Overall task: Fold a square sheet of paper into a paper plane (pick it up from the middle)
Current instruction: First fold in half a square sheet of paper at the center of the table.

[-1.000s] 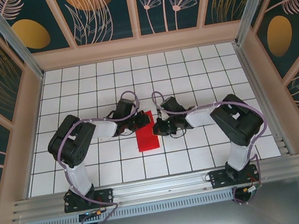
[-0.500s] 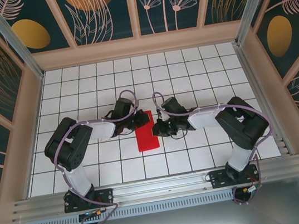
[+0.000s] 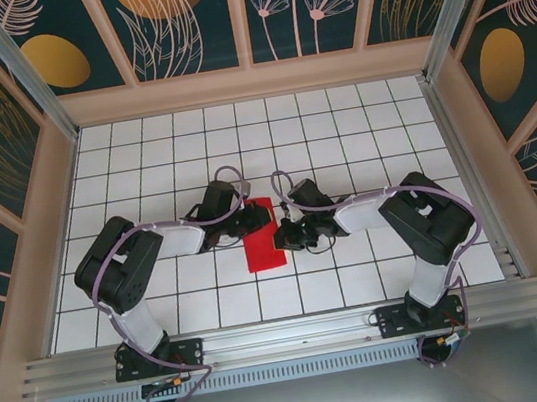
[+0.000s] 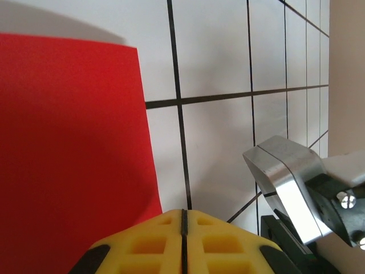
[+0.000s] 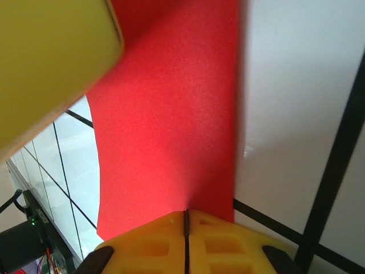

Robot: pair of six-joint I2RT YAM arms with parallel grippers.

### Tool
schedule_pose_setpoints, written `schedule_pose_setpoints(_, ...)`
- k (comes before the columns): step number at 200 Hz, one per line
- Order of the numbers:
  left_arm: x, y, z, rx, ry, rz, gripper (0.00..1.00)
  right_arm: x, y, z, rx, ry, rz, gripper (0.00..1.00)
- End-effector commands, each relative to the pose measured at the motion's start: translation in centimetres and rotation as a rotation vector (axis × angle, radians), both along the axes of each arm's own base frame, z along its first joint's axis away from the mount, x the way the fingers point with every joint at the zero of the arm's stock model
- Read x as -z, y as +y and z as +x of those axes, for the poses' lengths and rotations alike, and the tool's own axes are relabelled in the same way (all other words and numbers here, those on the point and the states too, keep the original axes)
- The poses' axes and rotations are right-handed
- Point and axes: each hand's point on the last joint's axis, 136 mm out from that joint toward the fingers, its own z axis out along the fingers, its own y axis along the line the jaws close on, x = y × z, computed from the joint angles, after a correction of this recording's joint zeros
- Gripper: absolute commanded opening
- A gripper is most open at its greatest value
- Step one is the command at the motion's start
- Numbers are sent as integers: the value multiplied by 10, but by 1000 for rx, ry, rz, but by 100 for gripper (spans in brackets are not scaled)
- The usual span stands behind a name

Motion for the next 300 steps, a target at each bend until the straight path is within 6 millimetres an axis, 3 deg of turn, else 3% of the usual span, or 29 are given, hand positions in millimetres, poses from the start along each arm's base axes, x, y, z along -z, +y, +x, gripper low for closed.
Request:
schedule_pose_setpoints(1,17,3,-4,-17,39,40,10,20,-6,-12,-14,47,-63,7)
schedule_pose_setpoints(29,27,9,-6,-35,53,78,8,24,-11,-17,-38,49,-95,7)
schedule_pose_setpoints(69,60,32,-14,-95,121,198,1,25,-13,-29,-96,52,-114,6)
schedule_pose_setpoints(113,84,56,-25,-166,175,301,0,28,-19,-61,-165,85,-129,4)
schedule_pose_setpoints(144,82,59,-23,-186,167,308,0,35,-35,-85,-175,129,-153,4)
schedule_pose_setpoints(162,77,56,-19,-189,155,295,0,34,-43,-90,-175,124,-169,4)
schedule_pose_setpoints(200,41,45,-6,-192,83,217,0,12,-43,-58,-104,16,-183,2)
schedule_pose_setpoints(216,19,35,-2,-174,35,147,7,-3,-39,-40,-57,-46,-170,3)
schedule_pose_setpoints(222,0,29,0,-153,-3,98,9,-8,-37,-34,-37,-65,-155,3)
schedule_pose_setpoints(239,-20,15,1,-96,-34,25,15,-21,-27,-21,1,-98,-101,3)
schedule_pose_setpoints(276,-32,-4,3,-16,-54,-34,14,-29,-10,-3,59,-110,-31,2)
schedule_pose_setpoints(282,-21,-5,2,-4,-33,-23,13,-30,-8,0,62,-108,-26,2)
schedule_pose_setpoints(300,-16,-10,1,33,-23,-27,10,-28,-1,6,64,-101,-14,2)
